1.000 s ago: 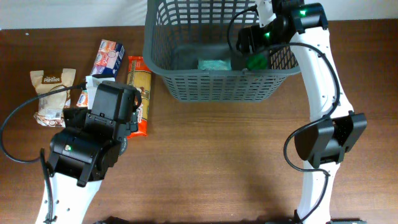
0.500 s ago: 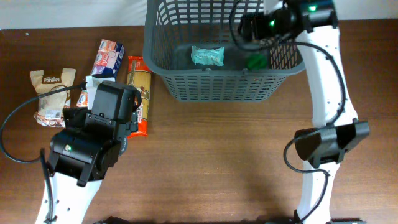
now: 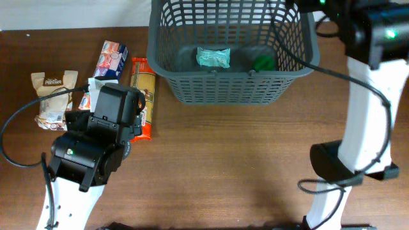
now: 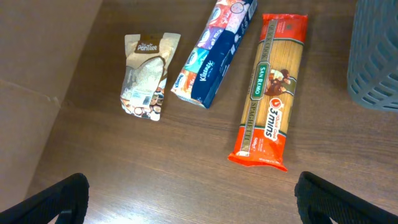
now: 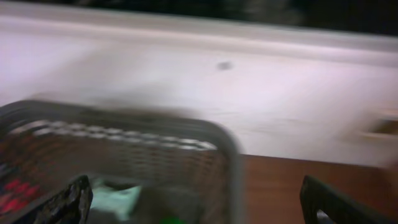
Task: Pack container
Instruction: 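Release the wipes pack and withdraw the right gripper to the right, then move the left gripper over the blue-and-red tissue pack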
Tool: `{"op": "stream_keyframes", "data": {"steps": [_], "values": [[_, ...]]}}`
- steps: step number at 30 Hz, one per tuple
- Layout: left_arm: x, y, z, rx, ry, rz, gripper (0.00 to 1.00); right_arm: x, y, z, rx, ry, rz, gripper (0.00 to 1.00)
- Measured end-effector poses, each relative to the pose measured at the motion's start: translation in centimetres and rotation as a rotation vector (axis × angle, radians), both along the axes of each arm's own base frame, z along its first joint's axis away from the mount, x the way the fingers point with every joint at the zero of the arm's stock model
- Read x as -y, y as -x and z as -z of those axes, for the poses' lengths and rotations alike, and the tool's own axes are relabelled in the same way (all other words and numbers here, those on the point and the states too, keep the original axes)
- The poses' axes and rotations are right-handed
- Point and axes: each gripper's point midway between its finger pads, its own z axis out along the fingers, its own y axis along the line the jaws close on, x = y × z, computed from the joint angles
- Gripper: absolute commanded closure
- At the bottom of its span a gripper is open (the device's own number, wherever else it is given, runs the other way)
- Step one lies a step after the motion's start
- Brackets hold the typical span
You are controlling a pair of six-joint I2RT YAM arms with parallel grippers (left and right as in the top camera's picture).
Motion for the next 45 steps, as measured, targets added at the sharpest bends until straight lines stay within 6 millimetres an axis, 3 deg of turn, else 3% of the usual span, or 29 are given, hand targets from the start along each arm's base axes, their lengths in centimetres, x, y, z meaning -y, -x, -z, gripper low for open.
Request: {"op": "stream_keyframes", "data": {"steps": [5, 9, 14, 20, 23, 24, 26, 28, 33, 36, 45], "values": [[0.0, 0.0, 0.0, 0.0, 0.0, 0.0, 0.01, 5.8, 3.0, -2.7, 0.051, 0.047, 0.213, 0.01], [0.0, 0.0, 0.0, 0.0, 0.0, 0.0, 0.01, 12.6, 5.7, -3.2, 0.046, 0.039, 0.425, 0.01], [0.0, 0.0, 0.0, 0.0, 0.0, 0.0, 0.01, 21.2, 9.3, -0.3, -0.056, -0.037, 0.708, 0.01], [0.0, 0.0, 0.0, 0.0, 0.0, 0.0, 0.01, 26.9, 10.9, 3.7, -0.159, -0.166, 0.837, 0.01], [0.0, 0.0, 0.0, 0.0, 0.0, 0.0, 0.01, 28.1, 10.5, 6.4, -0.235, -0.222, 0.838, 0.01], [0.0, 0.0, 0.0, 0.0, 0.0, 0.0, 0.01, 28.3, 10.0, 8.1, -0.284, -0.249, 0.832, 0.01], [0.0, 0.0, 0.0, 0.0, 0.0, 0.0, 0.01, 28.4, 9.4, 10.5, -0.354, -0.275, 0.822, 0.01], [0.0, 0.0, 0.0, 0.0, 0.0, 0.0, 0.01, 28.1, 8.4, 15.1, -0.488, -0.311, 0.804, 0.01], [0.0, 0.0, 0.0, 0.0, 0.0, 0.0, 0.01, 27.6, 7.7, 20.3, -0.628, -0.336, 0.787, 0.01], [0.0, 0.0, 0.0, 0.0, 0.0, 0.0, 0.01, 27.5, 7.4, 21.5, -0.654, -0.341, 0.782, 0.01], [0.0, -0.1, 0.0, 0.003, 0.002, 0.001, 0.01, 27.5, 7.2, 21.5, -0.649, -0.342, 0.779, 0.01]]}}
